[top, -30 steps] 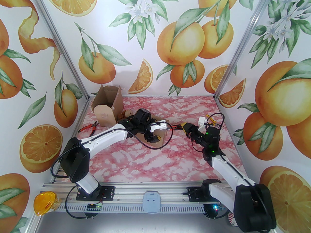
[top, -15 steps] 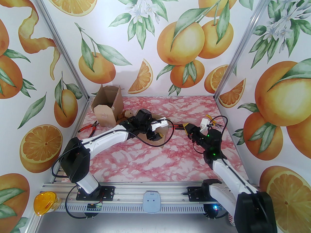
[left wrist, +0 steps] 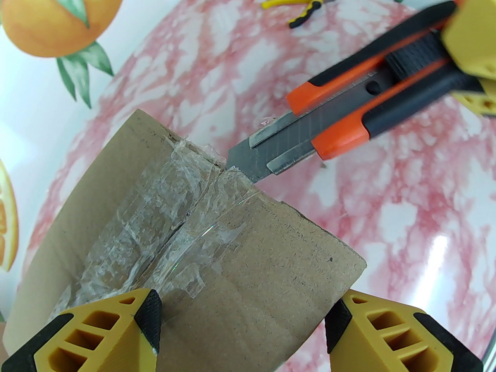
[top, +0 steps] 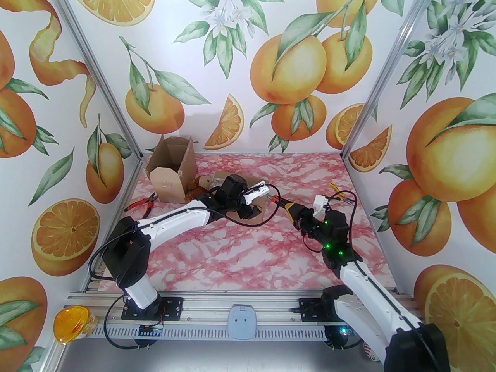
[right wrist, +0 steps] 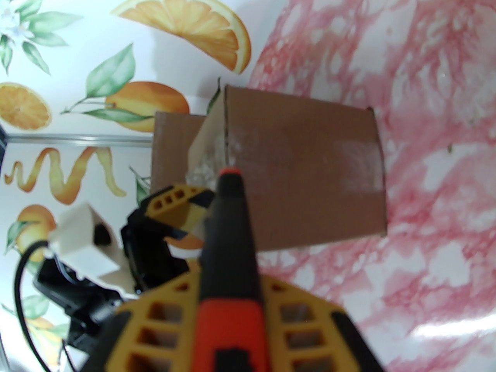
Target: Unpack the express box
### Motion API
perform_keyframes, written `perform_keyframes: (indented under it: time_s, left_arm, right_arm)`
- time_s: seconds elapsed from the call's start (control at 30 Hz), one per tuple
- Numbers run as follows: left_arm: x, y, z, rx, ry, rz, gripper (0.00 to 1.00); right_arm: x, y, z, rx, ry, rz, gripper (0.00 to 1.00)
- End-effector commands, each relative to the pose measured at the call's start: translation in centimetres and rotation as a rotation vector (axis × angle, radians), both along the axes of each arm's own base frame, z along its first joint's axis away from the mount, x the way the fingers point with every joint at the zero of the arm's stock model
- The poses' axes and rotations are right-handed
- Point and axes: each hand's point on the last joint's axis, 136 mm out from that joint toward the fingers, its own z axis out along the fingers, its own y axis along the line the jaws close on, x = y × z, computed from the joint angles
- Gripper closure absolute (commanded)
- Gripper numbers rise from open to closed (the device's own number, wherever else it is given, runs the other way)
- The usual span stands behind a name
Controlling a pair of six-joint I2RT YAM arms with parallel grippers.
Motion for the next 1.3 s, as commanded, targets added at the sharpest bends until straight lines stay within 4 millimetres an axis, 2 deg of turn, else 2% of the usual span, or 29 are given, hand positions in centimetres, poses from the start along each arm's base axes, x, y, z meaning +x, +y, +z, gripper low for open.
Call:
perform_keyframes:
  time_s: [0.0,0.07,0.2,0.3,0.43,0.6,0.8,0.97,1.1,1.27]
  left_arm:
    - [4.7,1.3,3.3,-0.037,-0.138,0.169,0.27]
    - [4.6,1.4,3.3,-0.016,-0.14,0.143,0.26]
    - [3.1,1.0,3.3,-0.019,-0.112,0.008,0.23]
    - [1.2,1.0,2.9,-0.019,-0.085,-0.121,0.22]
    - [-0.1,1.5,3.4,-0.071,-0.062,-0.22,0.2]
    - [-0.4,1.3,3.7,-0.078,-0.083,-0.301,0.19]
    - [-0.1,0.4,3.8,-0.077,-0.089,-0.351,0.19]
    - [-1.2,0.1,3.9,-0.073,-0.095,-0.434,0.18]
    - [-1.9,0.8,3.4,-0.035,-0.079,-0.482,0.18]
    - [-3.6,2.7,4.0,0.031,-0.052,-0.589,0.16]
  right_arm:
    - [-3.0,2.7,-1.2,0.032,0.081,0.169,1.0]
    - [-3.1,2.6,-1.7,0.012,0.089,0.178,1.0]
    - [-2.5,2.1,-2.2,0.018,0.079,0.179,1.0]
    - [-1.9,1.8,-1.6,0.028,0.043,0.195,1.0]
    - [-2.1,2.2,-1.2,0.028,0.025,0.271,1.0]
    - [-2.3,2.9,-1.6,0.056,0.021,0.335,1.0]
    - [-1.5,3.8,-1.3,0.093,-0.004,0.402,1.0]
    - [-0.9,4.6,-0.6,0.131,-0.045,0.479,1.0]
    - [-0.3,4.9,-0.2,0.159,-0.066,0.525,1.0]
    - [1.5,4.3,-0.4,0.141,-0.068,0.489,1.0]
